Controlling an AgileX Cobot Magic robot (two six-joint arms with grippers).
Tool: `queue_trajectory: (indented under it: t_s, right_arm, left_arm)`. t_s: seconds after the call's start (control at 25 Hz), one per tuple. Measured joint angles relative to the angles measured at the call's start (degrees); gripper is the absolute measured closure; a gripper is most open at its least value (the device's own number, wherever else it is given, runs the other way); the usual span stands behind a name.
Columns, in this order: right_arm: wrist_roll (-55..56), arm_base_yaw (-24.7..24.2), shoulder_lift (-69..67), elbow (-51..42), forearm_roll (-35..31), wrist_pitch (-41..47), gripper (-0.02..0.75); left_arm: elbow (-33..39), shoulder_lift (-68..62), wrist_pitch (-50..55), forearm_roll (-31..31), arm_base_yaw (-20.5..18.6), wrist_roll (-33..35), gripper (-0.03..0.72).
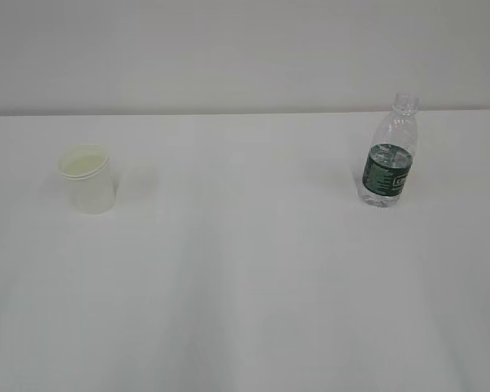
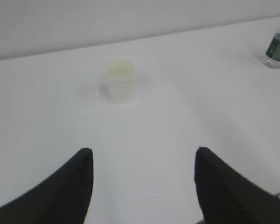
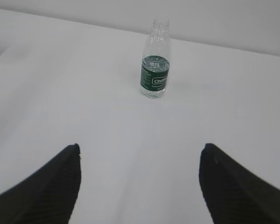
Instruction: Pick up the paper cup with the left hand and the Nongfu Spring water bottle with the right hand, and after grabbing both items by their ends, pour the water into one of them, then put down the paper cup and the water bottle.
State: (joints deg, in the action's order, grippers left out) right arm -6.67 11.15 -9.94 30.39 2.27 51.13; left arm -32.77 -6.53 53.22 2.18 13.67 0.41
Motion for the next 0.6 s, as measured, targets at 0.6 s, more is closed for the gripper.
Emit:
queue_trajectory:
  t_s: [0.6]
  right_arm:
    - [3.64,0.0,2.84,1.77,1.84,16.26,0.148]
  left_arm:
    - [0.0,0.14,14.47,1.77,0.0,0.0,0.205]
